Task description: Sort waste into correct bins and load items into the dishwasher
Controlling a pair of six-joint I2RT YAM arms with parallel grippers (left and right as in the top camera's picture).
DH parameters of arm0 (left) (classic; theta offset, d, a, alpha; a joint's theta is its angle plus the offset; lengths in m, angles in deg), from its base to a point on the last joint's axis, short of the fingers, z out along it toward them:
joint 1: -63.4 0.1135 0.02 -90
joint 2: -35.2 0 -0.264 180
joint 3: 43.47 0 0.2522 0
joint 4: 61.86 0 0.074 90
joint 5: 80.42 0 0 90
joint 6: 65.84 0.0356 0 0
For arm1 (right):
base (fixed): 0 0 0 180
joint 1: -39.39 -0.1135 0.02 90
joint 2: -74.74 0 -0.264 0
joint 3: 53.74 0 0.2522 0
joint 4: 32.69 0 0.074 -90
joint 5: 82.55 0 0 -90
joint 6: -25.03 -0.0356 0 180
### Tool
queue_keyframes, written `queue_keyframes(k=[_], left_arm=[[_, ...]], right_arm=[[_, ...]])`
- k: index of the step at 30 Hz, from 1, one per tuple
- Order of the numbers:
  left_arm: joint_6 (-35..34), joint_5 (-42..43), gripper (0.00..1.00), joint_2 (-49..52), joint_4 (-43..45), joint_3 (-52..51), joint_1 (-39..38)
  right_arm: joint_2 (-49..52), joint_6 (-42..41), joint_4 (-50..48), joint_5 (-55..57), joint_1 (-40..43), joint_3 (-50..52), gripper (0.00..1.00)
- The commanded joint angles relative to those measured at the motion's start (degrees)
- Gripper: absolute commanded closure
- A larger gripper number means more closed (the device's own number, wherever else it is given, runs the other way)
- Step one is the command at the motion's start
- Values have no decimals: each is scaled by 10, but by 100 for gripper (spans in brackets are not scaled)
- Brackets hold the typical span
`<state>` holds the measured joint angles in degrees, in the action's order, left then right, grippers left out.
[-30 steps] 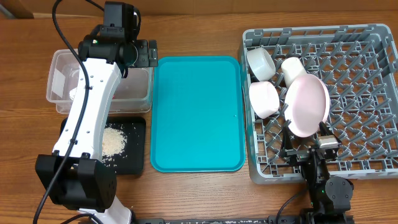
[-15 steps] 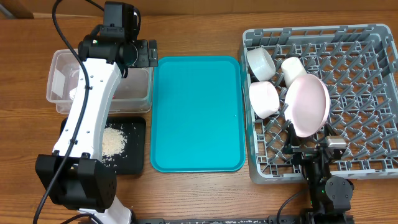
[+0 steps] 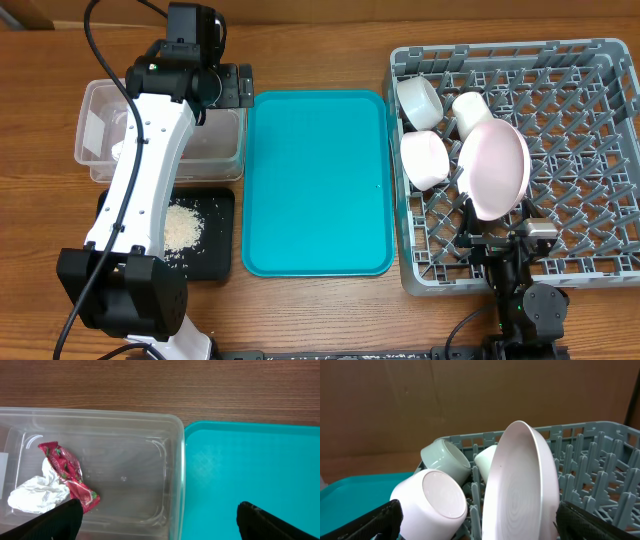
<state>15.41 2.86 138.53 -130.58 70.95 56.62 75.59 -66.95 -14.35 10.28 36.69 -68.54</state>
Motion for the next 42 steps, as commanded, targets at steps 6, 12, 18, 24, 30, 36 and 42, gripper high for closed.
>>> queue_keyframes(k=[6, 12, 18, 24, 30, 36, 42], left_arm=[[4, -7, 0, 6, -1, 7, -4], [4, -7, 0, 6, -1, 7, -4], [4, -8, 0, -27, -4, 6, -7], [4, -7, 0, -103, -4, 6, -7], [4, -7, 0, -181, -4, 6, -7], [4, -7, 0, -249, -6, 6, -7], [4, -7, 0, -317, -7, 6, -7]], right_arm=[[-7, -7, -2, 5, 2, 6, 0], [-7, -7, -2, 5, 2, 6, 0], [-7, -7, -2, 5, 2, 6, 0], [-7, -7, -2, 5, 2, 6, 0], [-7, -7, -2, 5, 2, 6, 0], [-7, -7, -2, 5, 2, 6, 0], [-7, -7, -2, 5, 2, 6, 0]])
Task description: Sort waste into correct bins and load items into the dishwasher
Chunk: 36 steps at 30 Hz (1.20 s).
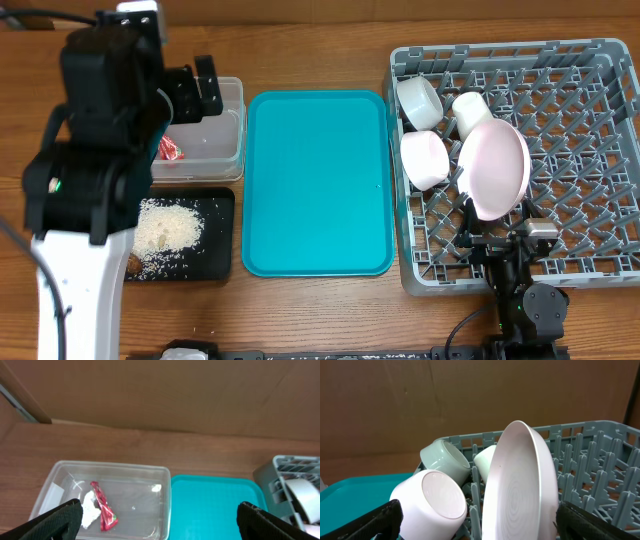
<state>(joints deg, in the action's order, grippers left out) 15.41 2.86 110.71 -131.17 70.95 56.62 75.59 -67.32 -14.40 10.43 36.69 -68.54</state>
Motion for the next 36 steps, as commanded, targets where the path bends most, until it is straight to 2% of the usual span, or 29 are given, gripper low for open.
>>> queue_keyframes(k=[1, 16, 22, 29, 36], left_arm=[[4, -7, 0, -47, -1, 6, -7], [4, -9, 0, -193, -3, -33, -7], [4, -18, 0, -250, -39, -82, 0], [16, -30, 0, -317, -47, -197, 11], [16, -30, 0, -393, -42, -362, 34]], right_arm=[[-7, -3, -1, 4, 2, 6, 0], [-7, -3, -1, 4, 2, 6, 0], [-7, -3, -1, 4, 2, 6, 0], [-7, -3, -1, 4, 2, 6, 0], [-7, -3, -1, 4, 2, 6, 0]])
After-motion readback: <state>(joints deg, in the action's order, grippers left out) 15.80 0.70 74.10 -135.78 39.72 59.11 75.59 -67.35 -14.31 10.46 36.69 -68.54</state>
